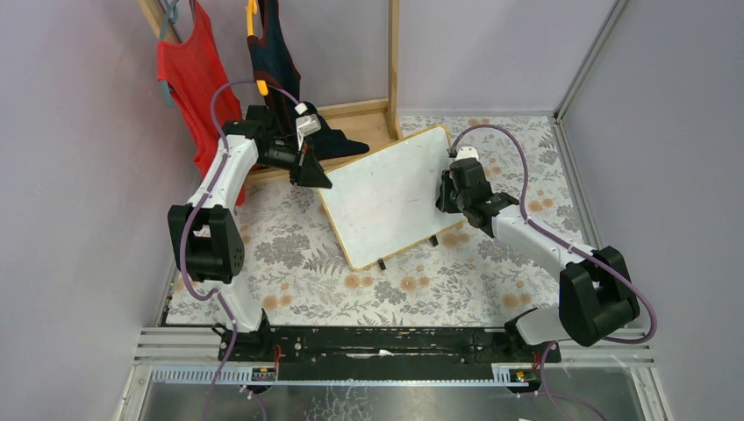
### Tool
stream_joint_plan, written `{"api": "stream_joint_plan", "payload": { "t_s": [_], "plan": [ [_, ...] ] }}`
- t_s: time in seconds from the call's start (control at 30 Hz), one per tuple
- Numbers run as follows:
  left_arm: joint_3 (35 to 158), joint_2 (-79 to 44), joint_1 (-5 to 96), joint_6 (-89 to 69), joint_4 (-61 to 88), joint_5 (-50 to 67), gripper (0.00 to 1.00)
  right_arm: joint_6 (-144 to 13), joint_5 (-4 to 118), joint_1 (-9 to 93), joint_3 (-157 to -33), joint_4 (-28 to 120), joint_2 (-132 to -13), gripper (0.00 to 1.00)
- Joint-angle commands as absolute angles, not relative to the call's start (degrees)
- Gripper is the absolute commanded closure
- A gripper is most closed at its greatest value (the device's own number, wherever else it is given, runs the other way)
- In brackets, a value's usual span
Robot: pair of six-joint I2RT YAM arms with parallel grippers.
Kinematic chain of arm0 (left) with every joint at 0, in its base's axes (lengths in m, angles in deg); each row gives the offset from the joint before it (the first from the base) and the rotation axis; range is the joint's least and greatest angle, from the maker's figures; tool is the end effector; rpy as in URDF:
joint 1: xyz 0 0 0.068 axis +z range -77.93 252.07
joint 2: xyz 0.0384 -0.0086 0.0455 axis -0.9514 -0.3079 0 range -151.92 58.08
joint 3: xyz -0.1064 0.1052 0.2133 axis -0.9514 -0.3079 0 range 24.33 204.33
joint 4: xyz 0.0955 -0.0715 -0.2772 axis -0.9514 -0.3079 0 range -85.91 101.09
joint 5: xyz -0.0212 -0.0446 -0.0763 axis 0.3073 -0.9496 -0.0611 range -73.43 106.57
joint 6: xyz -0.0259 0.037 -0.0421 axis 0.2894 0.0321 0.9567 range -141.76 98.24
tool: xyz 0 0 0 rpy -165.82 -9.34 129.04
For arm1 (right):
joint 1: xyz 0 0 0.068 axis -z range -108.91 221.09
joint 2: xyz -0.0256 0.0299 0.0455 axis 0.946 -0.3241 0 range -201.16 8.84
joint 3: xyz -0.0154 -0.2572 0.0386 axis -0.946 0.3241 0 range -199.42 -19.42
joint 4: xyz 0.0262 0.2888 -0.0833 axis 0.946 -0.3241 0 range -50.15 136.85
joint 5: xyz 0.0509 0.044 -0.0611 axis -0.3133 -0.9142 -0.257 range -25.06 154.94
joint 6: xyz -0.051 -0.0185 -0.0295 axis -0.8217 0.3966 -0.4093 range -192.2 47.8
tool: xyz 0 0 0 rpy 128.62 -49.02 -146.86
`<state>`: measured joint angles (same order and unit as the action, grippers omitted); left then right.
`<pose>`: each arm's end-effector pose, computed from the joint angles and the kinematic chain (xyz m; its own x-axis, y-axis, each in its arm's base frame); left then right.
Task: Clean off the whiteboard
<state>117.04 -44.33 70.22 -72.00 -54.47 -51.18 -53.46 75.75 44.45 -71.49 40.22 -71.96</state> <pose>0.3894 -0.0557 0.2809 -0.4280 0.3050 -0.8508 0.9014 0.2132 -0.3770 0.3244 0.1530 0.2066 -0.5874 0.0584 -0.8072 -0.1214 0.9797 0.1593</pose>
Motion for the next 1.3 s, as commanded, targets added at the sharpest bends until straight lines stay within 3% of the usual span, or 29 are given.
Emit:
{"api": "stream_joint_plan", "payload": {
  "t_s": [0.0,0.5,0.8,1.27],
  "plan": [
    [115.0,-44.6,68.4,-76.3,-54.7,-47.4,1.00,-50.9,70.2,40.8,-72.6,45.3,-72.3,1.00],
    [115.0,-44.6,68.2,-76.1,-54.7,-47.1,1.00,-51.5,77.4,33.5,-78.2,43.3,-77.9,1.00],
    [114.8,-44.3,68.2,-76.1,-54.6,-46.6,1.00,-52.8,77.9,43.1,-73.5,40.7,-74.0,1.00],
    [114.8,-44.4,68.1,-76.1,-54.6,-46.3,1.00,-55.0,84.1,48.2,-74.1,30.1,-63.7,1.00]
  ]
}}
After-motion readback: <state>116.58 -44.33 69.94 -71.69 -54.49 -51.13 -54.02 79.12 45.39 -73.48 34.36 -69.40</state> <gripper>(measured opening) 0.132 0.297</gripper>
